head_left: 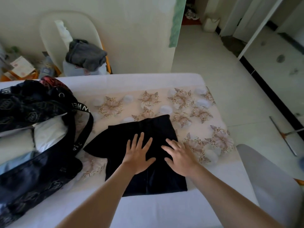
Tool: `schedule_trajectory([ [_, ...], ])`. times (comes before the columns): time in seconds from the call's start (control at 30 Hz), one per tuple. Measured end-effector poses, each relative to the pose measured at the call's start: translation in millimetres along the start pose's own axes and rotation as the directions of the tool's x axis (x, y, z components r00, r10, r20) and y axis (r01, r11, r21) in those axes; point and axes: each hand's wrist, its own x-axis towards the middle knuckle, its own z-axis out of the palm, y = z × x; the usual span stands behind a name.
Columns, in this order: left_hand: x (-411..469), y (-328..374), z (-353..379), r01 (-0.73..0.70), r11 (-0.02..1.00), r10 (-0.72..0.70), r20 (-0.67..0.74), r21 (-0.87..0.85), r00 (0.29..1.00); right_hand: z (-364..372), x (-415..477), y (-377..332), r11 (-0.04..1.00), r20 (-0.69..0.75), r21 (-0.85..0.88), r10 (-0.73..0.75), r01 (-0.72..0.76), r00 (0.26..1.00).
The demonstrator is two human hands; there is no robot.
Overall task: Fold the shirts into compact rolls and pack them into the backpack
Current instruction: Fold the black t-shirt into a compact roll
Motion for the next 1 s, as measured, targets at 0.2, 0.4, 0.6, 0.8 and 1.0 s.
schedule_trajectory([
  [0.2, 19.6, 64.4, -19.6, -0.2, 0.964, 0.199, -0.024, -0.176, 0.98, -12.3, -6.4, 40.5, 0.958, -0.187, -0.101, 0.246, -0.268, 0.951],
  [0.4, 17.3, 26.4, -28.9, -0.108, 0.901, -0.102, -0.448, -0.42, 0.888, -19.4, 24.9, 19.2, 1.0, -0.26, 0.007, -0.01, 0.012, 0.966],
  [0.6, -2.8, -64.3, -32.2, 0.5, 0.817, -0.557, -0.172, -0.286, 0.812, -34.4, 84.3, -49.6, 0.955, -0.146, 0.14, -0.241, 0.261, 0.959],
  [0.8, -14.0, -87.3, -45.7, 0.29, 0.661, -0.495, -0.112, -0.692, 0.862, -39.6, 120.7, -73.4, 0.95, 0.025, 0.17, -0.271, 0.263, 0.962],
  [1.0, 0.2, -97.5, -63.4, 0.315, 0.297, -0.602, 0.08, -0.901, 0.794, -38.1, 129.2, -65.9, 0.952, -0.003, 0.221, -0.216, 0.211, 0.976],
])
